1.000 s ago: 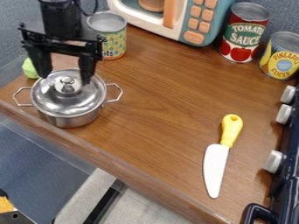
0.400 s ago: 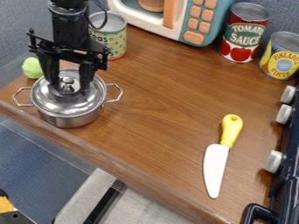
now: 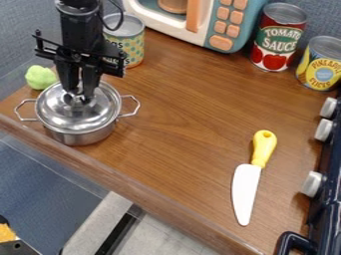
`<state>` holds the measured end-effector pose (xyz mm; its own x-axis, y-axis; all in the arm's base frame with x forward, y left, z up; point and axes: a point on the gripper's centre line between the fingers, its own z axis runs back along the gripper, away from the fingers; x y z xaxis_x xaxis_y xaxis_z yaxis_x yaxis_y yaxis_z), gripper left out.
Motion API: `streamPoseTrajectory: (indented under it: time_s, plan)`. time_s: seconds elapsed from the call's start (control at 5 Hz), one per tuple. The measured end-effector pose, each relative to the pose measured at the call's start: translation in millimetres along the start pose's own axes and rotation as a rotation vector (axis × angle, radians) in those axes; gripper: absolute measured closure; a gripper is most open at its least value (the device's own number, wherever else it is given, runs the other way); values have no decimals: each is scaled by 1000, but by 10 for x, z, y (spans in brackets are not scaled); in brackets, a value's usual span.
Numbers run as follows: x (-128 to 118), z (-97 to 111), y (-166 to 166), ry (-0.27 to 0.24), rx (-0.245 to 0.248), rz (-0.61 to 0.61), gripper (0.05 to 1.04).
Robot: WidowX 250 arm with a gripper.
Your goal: Take the silver lid off the silver pot and put it on the top right side of the table
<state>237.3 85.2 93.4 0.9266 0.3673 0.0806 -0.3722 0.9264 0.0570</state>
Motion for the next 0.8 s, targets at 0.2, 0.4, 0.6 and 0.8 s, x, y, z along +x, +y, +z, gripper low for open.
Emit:
streamPoseTrajectory:
  time_s: [0.2, 0.4, 0.6, 0.8]
  plan:
    - [-19, 4, -12, 9, -8, -5, 817]
    - [-19, 15, -62, 32, -26, 1, 817]
    - [27, 176, -361, 65, -108, -11, 817]
    - [148, 495, -639, 40, -153, 15, 817]
